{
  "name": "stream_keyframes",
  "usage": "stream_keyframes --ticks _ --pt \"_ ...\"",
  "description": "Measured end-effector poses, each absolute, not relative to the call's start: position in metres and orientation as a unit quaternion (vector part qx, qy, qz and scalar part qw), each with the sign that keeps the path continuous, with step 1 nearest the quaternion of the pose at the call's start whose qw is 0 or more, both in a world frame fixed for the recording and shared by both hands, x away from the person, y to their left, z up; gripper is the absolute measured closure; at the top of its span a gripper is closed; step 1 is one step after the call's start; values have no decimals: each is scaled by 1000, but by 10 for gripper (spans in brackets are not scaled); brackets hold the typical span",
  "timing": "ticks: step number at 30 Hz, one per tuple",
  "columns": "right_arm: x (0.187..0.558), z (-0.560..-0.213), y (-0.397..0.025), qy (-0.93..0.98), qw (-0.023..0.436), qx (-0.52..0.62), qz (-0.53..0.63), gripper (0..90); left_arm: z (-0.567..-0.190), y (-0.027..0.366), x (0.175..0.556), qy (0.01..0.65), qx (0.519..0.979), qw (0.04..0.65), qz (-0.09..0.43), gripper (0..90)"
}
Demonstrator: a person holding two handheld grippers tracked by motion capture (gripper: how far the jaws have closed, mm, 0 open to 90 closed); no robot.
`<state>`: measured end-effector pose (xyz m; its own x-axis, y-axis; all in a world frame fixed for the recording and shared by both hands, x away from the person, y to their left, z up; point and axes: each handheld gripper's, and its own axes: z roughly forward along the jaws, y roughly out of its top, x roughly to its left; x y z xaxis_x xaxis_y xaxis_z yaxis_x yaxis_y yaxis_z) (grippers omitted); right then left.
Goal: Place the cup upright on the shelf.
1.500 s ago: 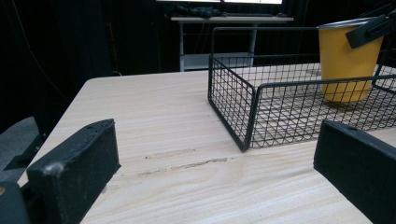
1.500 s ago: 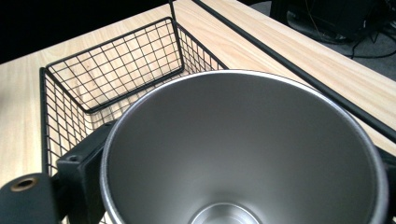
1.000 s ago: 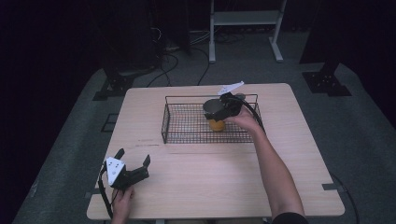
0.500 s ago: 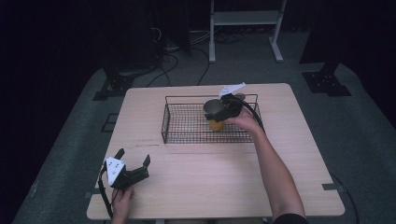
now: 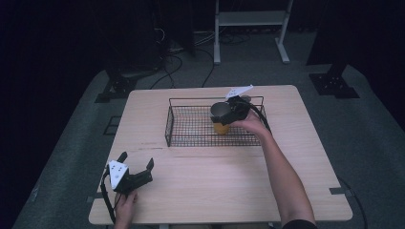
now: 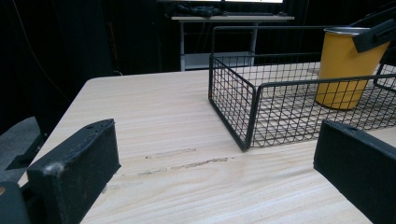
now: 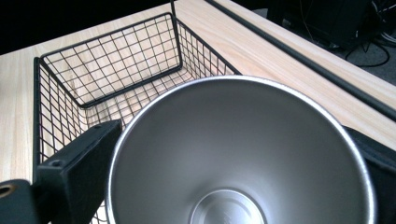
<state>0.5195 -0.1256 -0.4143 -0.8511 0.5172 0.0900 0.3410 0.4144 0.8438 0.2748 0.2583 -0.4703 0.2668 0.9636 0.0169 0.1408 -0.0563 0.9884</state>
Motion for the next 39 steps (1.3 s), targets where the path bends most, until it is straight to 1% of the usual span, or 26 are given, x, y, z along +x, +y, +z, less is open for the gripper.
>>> stream_keyframes --ticks 7,19,39 --pt "517 -408 -127 827 97 261 489 0 -470 258 275 453 608 514 401 0" --pt "511 -392 -137 813 110 266 506 0 -470 257 274 451 609 514 402 0" --pt "500 -376 -150 806 107 269 517 0 -470 257 274 452 609 513 402 0"
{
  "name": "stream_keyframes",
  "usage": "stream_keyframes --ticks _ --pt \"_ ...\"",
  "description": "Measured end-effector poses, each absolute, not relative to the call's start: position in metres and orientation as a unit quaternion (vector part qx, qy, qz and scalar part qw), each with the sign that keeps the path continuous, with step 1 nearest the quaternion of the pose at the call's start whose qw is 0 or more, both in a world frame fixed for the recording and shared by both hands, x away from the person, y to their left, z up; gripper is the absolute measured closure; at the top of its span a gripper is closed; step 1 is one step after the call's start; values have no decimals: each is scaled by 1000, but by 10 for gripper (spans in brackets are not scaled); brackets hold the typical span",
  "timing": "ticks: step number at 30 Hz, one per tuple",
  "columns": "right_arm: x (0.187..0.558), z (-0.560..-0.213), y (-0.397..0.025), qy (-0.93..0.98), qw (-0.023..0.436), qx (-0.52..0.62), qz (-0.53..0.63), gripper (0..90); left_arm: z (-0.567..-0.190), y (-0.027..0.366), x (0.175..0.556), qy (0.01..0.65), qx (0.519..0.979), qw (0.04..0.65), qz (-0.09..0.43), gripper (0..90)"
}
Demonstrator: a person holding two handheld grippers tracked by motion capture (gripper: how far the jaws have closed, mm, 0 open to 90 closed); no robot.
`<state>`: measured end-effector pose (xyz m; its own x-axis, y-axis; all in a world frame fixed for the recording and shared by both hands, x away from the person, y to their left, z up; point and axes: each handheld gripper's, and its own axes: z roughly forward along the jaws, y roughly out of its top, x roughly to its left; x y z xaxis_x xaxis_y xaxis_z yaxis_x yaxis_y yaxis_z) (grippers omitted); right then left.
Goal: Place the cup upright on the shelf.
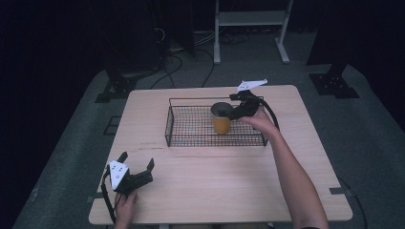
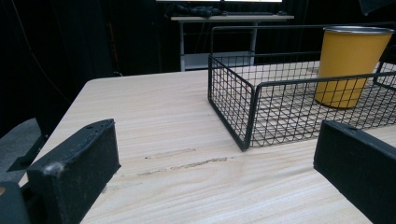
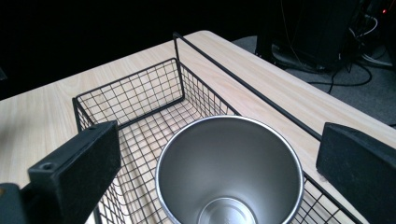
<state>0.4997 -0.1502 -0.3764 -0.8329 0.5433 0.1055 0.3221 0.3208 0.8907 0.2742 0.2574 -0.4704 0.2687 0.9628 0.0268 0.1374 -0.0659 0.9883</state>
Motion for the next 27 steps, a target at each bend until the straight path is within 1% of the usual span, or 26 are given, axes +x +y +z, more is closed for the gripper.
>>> stream_keyframes --ticks 19,27 --pt "480 -368 -172 797 109 265 532 0 -470 257 274 451 610 512 403 0" --pt "473 -364 -177 803 102 261 526 0 -470 257 274 451 610 512 403 0"
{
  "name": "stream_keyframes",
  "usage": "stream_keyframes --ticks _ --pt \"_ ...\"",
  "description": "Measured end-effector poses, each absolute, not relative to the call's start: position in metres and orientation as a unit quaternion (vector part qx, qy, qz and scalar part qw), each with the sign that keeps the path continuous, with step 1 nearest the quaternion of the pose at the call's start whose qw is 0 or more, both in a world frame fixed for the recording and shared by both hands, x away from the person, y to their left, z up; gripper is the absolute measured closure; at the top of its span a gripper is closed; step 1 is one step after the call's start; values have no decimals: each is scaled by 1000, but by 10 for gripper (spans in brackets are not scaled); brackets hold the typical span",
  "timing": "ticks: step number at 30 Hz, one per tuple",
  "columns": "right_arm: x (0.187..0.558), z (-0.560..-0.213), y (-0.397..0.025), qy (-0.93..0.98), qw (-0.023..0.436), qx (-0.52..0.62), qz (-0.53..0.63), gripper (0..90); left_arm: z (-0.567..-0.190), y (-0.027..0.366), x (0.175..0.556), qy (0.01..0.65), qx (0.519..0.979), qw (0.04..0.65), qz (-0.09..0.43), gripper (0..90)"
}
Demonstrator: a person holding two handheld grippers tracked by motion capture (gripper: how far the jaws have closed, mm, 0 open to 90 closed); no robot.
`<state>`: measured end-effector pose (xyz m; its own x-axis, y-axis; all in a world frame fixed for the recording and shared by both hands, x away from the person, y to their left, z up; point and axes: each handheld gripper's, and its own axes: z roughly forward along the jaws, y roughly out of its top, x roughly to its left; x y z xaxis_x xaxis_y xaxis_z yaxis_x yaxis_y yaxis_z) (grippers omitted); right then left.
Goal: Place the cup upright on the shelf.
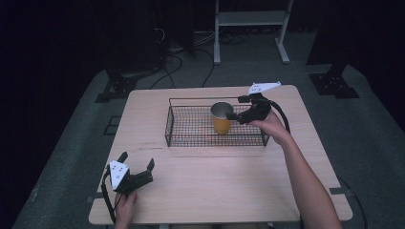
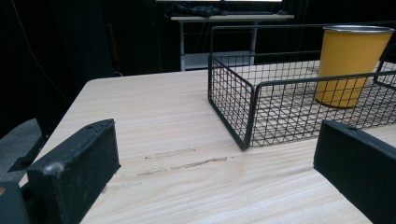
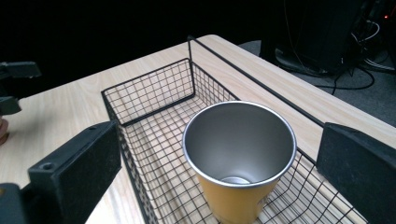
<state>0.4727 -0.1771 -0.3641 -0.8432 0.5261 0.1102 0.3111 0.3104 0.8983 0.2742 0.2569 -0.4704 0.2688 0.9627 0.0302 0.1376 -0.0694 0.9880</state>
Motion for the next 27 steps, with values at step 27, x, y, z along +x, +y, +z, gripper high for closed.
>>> stream_keyframes --ticks 27 --pt "442 -373 -202 804 98 253 529 0 -470 257 274 451 611 511 403 0"
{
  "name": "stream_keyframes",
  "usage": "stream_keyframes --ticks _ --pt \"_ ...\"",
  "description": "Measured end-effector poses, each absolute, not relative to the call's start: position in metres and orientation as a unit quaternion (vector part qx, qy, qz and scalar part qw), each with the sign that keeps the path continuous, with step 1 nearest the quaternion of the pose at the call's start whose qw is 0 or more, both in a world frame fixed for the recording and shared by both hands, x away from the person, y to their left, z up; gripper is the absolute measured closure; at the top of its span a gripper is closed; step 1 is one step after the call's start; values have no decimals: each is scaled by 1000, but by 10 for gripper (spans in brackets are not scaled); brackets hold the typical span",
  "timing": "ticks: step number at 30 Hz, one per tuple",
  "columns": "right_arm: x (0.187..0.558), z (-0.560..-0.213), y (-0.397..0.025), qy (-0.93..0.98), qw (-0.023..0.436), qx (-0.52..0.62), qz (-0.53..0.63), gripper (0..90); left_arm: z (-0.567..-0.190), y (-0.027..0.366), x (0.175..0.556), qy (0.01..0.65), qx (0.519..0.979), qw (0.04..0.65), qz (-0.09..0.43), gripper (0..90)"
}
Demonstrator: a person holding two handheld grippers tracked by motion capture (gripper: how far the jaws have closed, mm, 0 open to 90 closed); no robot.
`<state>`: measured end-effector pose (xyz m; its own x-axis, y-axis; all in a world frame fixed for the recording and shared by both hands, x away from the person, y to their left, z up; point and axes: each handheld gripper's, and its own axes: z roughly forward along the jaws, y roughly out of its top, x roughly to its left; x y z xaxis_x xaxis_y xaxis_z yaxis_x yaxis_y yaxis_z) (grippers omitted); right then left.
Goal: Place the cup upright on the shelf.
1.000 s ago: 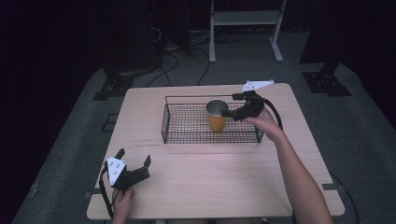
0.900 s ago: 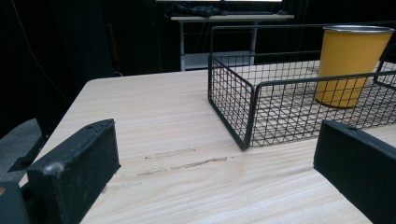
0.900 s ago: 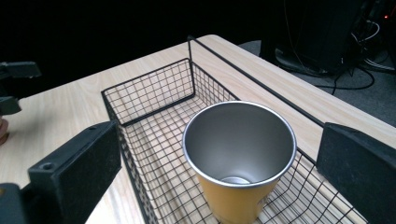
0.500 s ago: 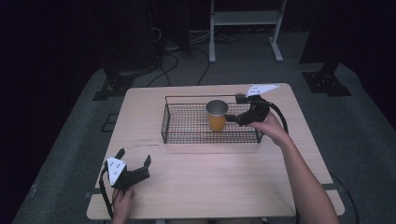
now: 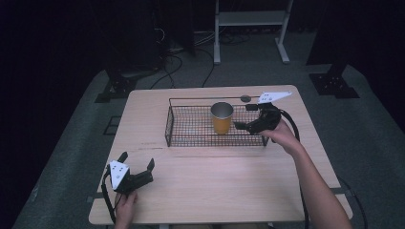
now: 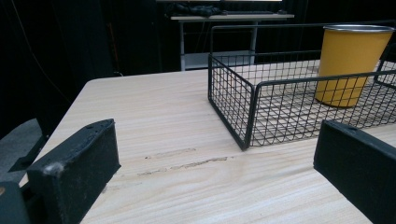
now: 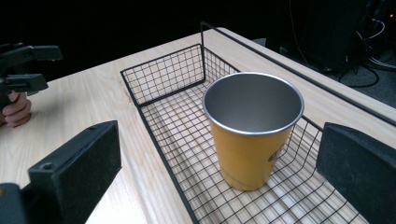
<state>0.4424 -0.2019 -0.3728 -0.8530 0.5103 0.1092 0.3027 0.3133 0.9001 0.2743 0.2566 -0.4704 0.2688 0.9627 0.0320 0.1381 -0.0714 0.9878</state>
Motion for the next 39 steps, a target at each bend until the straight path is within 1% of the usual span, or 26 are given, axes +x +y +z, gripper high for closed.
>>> stream_keyframes --ticks 21,39 --pt "422 -390 -220 798 89 260 536 0 -470 256 274 450 611 511 404 0" --pt "400 -402 -238 796 94 263 536 0 -470 256 274 449 613 509 405 0"
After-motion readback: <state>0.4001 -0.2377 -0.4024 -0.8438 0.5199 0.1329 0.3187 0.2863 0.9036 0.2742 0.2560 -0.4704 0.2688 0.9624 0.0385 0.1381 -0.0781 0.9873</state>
